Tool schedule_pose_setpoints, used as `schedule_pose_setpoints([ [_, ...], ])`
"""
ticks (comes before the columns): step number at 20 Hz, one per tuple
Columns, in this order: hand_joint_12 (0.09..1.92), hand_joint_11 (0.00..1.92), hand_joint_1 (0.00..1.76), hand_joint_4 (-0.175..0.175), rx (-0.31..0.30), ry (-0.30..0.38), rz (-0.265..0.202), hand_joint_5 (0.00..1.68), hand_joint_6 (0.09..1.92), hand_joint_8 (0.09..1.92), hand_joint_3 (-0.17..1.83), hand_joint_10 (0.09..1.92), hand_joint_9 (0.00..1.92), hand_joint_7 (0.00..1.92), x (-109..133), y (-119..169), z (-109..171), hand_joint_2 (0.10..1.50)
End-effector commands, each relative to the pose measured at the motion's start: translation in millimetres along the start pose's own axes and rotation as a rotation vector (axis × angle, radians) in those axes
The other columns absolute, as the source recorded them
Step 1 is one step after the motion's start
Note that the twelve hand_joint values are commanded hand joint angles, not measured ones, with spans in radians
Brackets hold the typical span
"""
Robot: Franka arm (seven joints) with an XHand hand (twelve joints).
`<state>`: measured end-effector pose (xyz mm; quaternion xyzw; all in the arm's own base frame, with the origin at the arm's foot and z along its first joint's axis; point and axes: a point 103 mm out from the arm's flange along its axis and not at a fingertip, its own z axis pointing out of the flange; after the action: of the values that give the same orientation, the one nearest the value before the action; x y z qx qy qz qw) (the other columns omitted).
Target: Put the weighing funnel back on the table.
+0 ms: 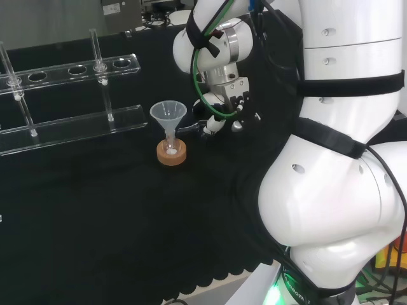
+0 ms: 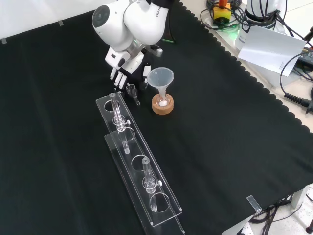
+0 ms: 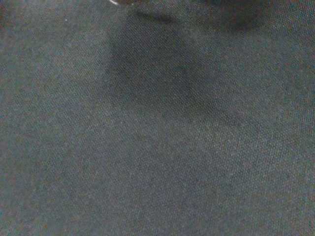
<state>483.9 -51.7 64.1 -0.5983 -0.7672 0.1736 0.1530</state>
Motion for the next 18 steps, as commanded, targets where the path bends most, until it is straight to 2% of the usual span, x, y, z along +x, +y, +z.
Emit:
schedule_pose_setpoints([
  [1,1.3,0.34,0.88,-0.067,-0.032,-0.017,0.017,0.27,0.17,0.69,-0.17,0.09,0.77,0.24,-6,-14,-19,0.98],
  [12,1.32,0.26,0.84,-0.066,-0.103,-0.061,0.096,0.26,0.09,0.67,-0.17,0.09,0.67,0.18,-17,-66,-79,0.97],
  [18,1.33,0.25,0.82,-0.055,-0.146,-0.084,0.115,0.23,0.09,0.67,-0.17,0.09,0.66,0.16,-11,-96,-105,0.98],
])
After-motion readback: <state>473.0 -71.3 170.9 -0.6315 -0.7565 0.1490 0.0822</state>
